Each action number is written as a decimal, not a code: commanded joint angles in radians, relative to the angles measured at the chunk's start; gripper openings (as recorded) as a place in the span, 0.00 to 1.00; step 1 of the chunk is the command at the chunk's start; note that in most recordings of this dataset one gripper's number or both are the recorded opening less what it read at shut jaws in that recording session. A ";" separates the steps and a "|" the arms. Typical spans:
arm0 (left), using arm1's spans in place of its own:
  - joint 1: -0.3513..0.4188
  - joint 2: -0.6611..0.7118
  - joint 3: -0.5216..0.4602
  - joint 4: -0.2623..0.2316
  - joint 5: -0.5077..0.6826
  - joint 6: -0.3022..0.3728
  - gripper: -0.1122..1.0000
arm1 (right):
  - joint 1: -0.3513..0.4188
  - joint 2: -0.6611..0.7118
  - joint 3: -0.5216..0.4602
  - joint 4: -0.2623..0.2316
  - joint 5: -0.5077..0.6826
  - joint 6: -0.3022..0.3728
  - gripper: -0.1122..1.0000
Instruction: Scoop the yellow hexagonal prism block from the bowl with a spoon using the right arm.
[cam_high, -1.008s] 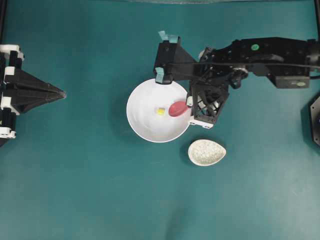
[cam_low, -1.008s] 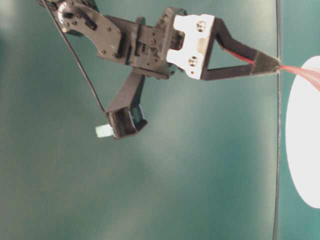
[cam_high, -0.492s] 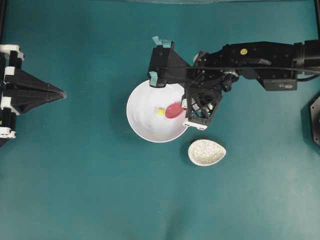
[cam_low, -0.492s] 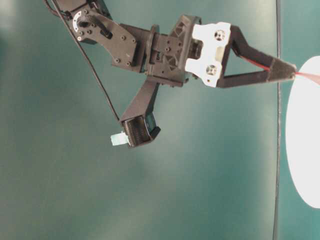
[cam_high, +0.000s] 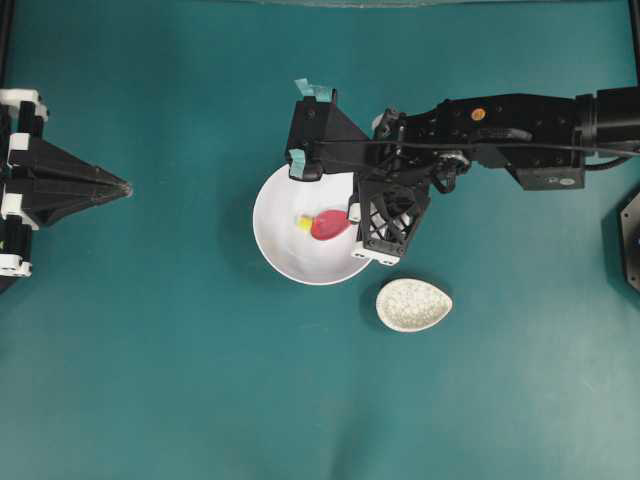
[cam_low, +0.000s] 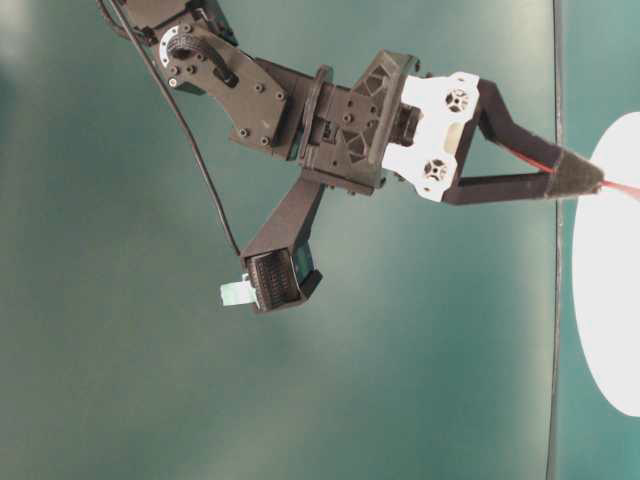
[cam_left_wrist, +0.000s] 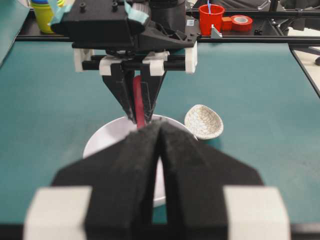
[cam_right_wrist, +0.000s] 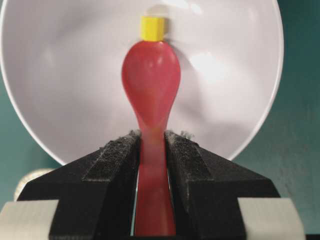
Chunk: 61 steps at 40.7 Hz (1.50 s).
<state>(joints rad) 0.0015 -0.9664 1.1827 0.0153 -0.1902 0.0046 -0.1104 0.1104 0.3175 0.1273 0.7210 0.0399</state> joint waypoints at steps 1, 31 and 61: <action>-0.002 0.003 -0.023 0.003 -0.003 0.002 0.10 | 0.003 -0.009 -0.023 0.000 -0.028 -0.002 0.31; -0.002 0.002 -0.025 0.003 -0.005 0.000 0.10 | 0.005 -0.002 -0.021 -0.002 -0.201 -0.002 0.31; -0.002 0.002 -0.023 0.003 -0.003 0.000 0.10 | 0.006 -0.040 0.048 0.002 -0.307 0.000 0.31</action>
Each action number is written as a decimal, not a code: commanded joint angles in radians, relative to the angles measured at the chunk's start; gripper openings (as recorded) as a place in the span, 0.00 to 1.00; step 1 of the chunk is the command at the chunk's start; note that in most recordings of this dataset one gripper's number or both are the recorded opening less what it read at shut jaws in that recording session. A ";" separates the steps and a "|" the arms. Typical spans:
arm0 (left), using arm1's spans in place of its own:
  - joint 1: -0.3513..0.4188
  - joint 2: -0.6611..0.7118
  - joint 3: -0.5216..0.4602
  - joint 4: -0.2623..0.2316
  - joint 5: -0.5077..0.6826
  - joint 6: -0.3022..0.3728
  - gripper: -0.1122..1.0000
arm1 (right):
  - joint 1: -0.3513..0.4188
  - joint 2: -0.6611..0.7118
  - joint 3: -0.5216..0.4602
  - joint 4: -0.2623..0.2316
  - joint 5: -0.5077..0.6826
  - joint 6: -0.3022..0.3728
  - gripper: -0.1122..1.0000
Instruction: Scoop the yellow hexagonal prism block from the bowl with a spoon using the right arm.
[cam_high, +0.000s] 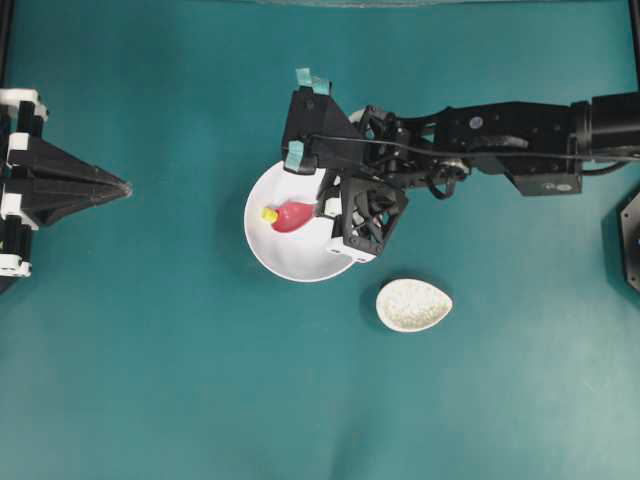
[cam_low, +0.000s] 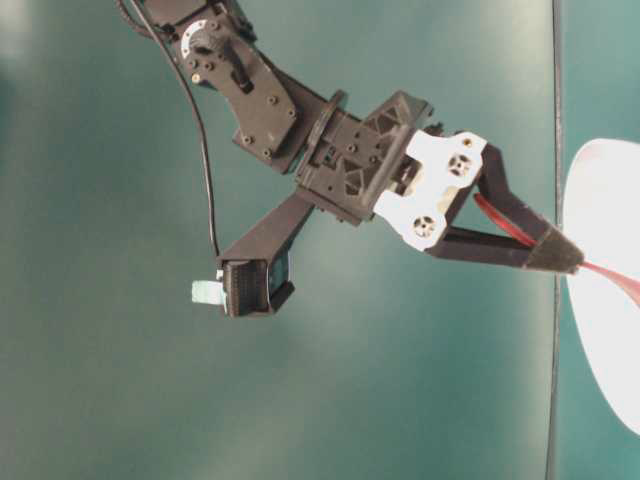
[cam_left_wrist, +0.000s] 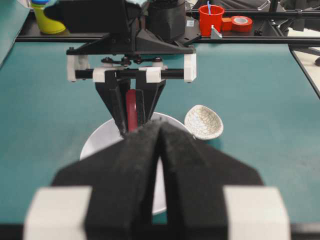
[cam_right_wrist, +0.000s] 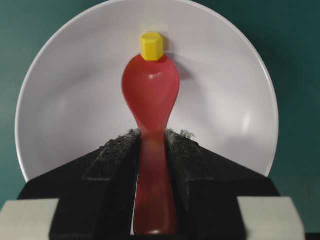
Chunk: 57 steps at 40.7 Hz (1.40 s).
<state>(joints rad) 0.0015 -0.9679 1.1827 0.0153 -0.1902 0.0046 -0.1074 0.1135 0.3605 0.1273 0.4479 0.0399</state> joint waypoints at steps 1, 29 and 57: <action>-0.002 0.003 -0.025 0.003 -0.005 0.000 0.10 | 0.003 -0.044 0.009 0.002 -0.040 0.000 0.31; -0.002 0.005 -0.023 0.003 -0.005 0.000 0.10 | 0.014 -0.120 0.144 0.006 -0.232 0.011 0.31; -0.002 0.006 -0.023 0.003 -0.003 0.000 0.10 | 0.032 -0.284 0.373 0.002 -0.658 0.006 0.31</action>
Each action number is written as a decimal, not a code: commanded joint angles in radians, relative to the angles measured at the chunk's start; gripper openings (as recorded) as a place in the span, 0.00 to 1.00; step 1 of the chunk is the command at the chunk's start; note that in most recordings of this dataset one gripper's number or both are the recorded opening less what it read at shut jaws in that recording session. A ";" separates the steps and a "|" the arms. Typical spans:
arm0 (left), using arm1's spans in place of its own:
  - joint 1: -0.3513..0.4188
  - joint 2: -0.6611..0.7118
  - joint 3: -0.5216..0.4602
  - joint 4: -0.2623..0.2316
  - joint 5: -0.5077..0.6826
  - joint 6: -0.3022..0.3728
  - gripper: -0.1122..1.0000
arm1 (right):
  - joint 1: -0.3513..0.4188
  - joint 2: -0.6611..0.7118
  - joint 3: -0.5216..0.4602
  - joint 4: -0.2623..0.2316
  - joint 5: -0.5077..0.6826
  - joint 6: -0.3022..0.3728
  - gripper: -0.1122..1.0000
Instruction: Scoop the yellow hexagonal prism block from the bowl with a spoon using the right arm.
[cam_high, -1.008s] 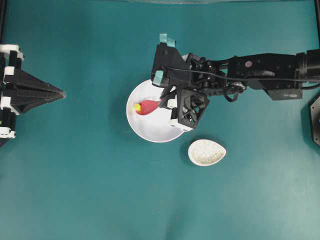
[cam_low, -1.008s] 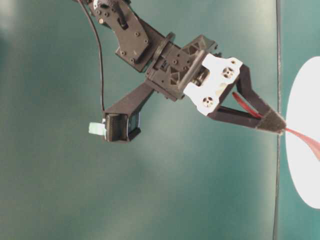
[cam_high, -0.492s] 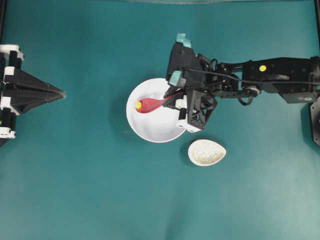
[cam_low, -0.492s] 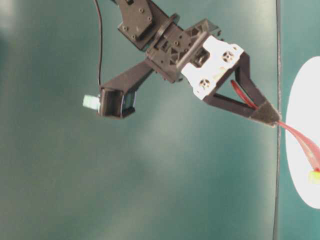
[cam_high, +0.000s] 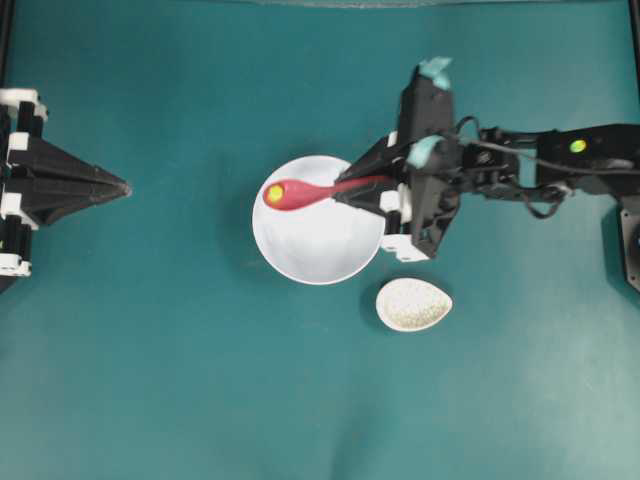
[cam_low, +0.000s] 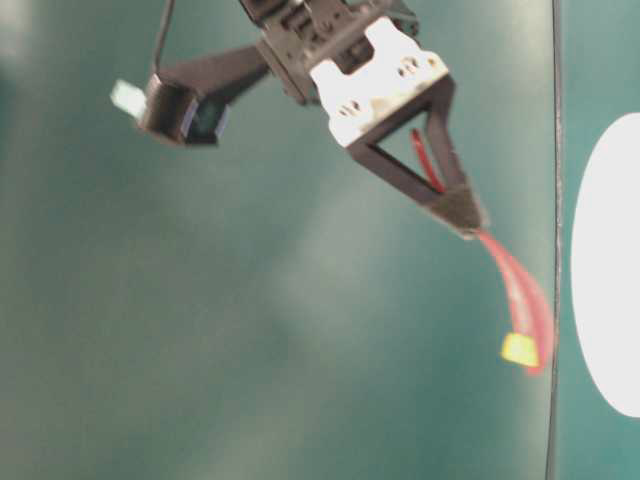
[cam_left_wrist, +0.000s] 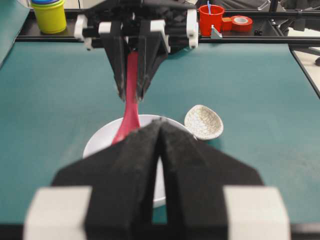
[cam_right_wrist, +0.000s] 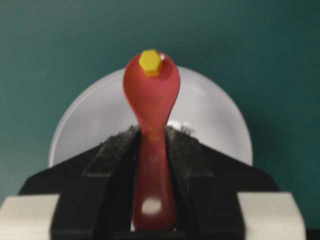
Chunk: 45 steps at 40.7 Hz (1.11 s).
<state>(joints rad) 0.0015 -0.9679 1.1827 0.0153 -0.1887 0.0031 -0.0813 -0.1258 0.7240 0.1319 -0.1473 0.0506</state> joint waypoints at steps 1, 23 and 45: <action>-0.002 0.006 -0.023 0.003 -0.005 0.002 0.10 | 0.008 -0.051 0.015 -0.003 -0.078 -0.005 0.31; -0.002 0.005 -0.023 0.003 -0.005 0.002 0.10 | 0.020 -0.153 0.121 -0.064 -0.267 -0.009 0.31; 0.000 0.005 -0.023 0.003 -0.005 0.002 0.10 | 0.020 -0.175 0.143 -0.092 -0.341 -0.012 0.31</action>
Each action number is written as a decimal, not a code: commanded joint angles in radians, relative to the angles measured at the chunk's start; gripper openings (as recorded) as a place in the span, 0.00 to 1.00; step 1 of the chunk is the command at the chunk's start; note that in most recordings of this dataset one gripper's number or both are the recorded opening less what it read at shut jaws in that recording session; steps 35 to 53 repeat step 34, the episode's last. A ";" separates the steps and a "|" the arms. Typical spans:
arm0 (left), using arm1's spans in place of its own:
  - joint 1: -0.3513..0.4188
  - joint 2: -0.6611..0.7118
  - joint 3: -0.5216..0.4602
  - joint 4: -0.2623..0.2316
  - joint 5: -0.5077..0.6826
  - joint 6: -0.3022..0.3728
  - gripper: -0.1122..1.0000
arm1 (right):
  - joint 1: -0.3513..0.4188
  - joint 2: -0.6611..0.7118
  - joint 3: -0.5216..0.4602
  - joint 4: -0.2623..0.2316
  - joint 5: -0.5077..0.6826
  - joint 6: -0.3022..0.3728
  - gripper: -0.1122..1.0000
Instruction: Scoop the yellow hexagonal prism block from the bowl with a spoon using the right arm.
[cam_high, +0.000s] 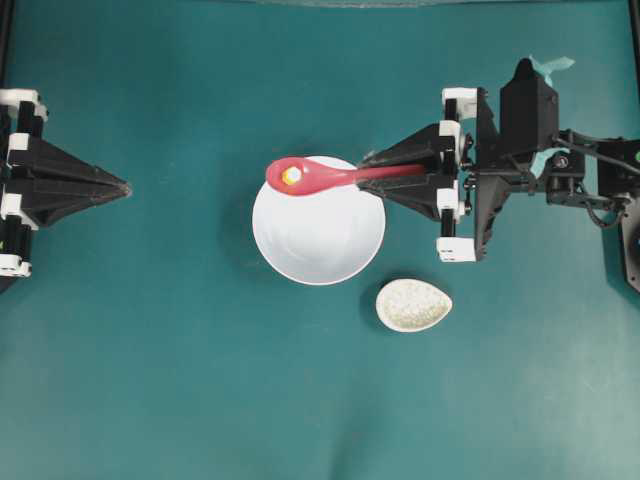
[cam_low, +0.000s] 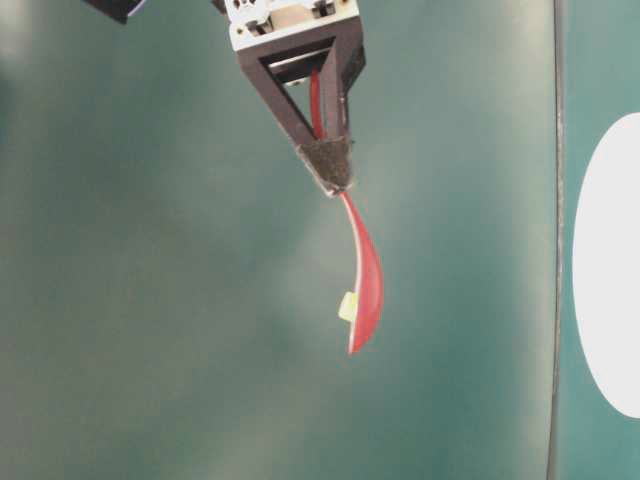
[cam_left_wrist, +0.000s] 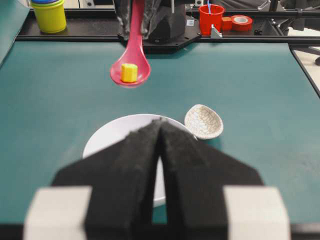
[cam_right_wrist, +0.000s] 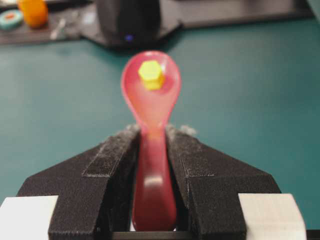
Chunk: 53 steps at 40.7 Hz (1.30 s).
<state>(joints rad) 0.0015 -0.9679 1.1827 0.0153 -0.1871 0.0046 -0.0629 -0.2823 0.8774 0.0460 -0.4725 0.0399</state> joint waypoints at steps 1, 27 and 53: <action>-0.002 0.005 -0.023 0.003 -0.005 0.000 0.10 | 0.002 -0.018 -0.012 -0.006 -0.018 -0.002 0.31; -0.002 0.005 -0.023 0.003 0.009 -0.002 0.10 | 0.002 -0.018 -0.011 -0.008 -0.058 0.000 0.31; -0.002 0.009 -0.021 0.003 0.015 -0.002 0.10 | 0.002 -0.018 -0.011 -0.008 -0.057 -0.002 0.31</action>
